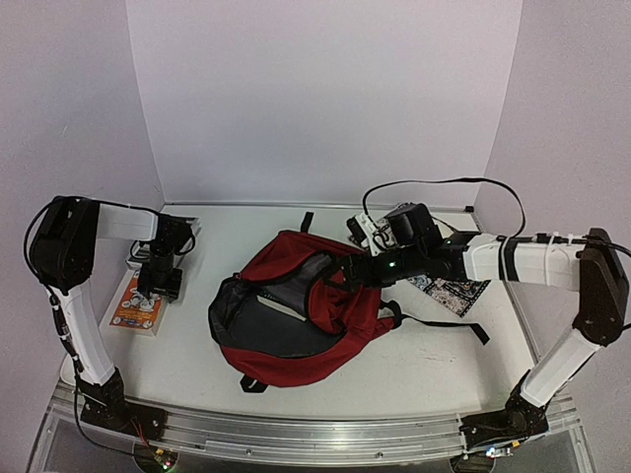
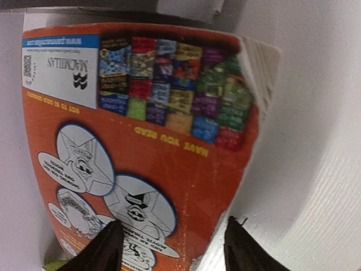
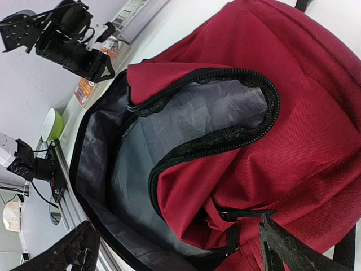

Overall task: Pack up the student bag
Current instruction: Place the largest pocket of the student bag, then pick up the book at the corner of the board.

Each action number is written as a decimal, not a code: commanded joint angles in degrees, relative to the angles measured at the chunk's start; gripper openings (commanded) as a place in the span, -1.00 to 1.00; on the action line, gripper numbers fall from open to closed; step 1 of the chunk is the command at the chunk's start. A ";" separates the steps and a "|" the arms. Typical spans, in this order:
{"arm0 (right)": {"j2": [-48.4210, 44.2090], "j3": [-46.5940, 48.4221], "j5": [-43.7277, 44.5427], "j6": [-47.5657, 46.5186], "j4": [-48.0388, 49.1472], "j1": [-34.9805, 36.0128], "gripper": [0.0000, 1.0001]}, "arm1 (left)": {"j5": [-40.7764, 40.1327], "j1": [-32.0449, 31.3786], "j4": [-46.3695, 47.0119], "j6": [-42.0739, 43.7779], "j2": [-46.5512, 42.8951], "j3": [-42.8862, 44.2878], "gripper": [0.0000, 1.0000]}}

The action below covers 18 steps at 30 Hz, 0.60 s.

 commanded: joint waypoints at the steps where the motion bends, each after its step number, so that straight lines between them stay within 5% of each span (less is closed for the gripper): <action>1: -3.33 -1.71 -1.29 0.72 2.99 0.04 0.97 | 6.13 0.58 1.08 2.46 2.03 1.12 -0.06; 9: -5.97 -3.83 -0.81 1.03 3.82 0.23 0.97 | 10.02 -0.02 0.75 2.00 -3.52 -0.54 -0.87; 18: -6.29 -3.29 2.06 0.96 3.79 3.56 0.97 | 9.64 -1.64 -1.09 -0.03 -13.46 -1.35 -1.00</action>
